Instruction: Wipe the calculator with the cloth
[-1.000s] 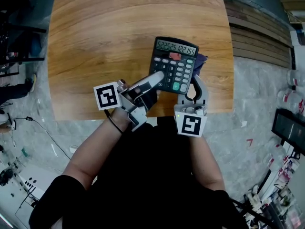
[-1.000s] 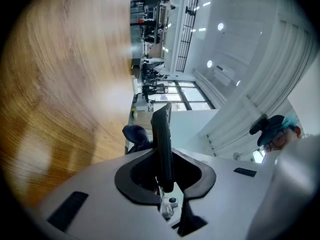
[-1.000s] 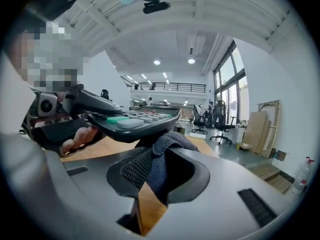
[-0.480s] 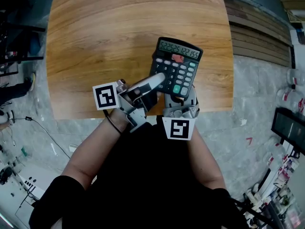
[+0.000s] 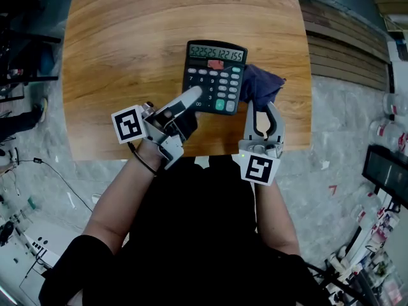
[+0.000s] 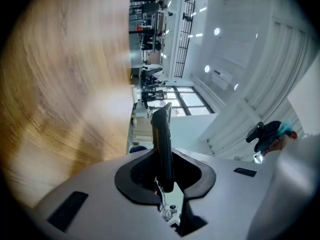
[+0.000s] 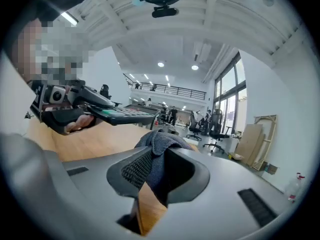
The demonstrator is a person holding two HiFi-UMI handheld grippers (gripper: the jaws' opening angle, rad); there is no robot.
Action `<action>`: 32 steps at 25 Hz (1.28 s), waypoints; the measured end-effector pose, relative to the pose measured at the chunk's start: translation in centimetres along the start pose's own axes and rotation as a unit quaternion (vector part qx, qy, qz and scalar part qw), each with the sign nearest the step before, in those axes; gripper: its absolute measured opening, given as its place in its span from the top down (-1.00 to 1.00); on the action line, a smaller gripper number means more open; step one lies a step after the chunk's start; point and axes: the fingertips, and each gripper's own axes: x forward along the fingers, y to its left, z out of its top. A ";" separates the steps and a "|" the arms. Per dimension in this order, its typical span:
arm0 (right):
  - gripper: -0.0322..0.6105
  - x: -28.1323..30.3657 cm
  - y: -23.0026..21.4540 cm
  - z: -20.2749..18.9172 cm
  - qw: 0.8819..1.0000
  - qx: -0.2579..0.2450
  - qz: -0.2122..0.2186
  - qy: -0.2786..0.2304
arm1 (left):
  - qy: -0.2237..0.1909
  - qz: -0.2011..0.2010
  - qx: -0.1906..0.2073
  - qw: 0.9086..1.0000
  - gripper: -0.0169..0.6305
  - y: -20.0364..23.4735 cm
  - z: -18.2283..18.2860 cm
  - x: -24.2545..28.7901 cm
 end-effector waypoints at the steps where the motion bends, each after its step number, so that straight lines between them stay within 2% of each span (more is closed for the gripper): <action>1: 0.66 -0.3 -1.3 -0.2 1.000 -0.001 -0.013 0.002 | -0.004 0.001 0.003 1.000 0.73 0.0 0.1 0.0; 6: 0.66 0.9 -2.9 0.1 0.998 0.000 -0.060 0.008 | -0.010 0.006 0.008 1.000 0.73 0.4 3.0 -1.8; 10: 0.66 -0.3 -4.7 0.0 0.998 0.003 -0.069 -0.004 | 0.001 0.001 0.003 1.000 0.73 0.3 0.3 -0.2; 18: 0.66 3.2 0.3 2.5 0.999 0.002 -0.033 -0.033 | 0.029 -0.012 -0.028 0.999 0.73 0.8 -0.2 -0.2; 32: 0.66 3.7 4.3 2.5 0.999 0.028 0.013 -0.017 | 0.013 -0.024 -0.059 0.998 0.73 0.6 -0.3 -0.1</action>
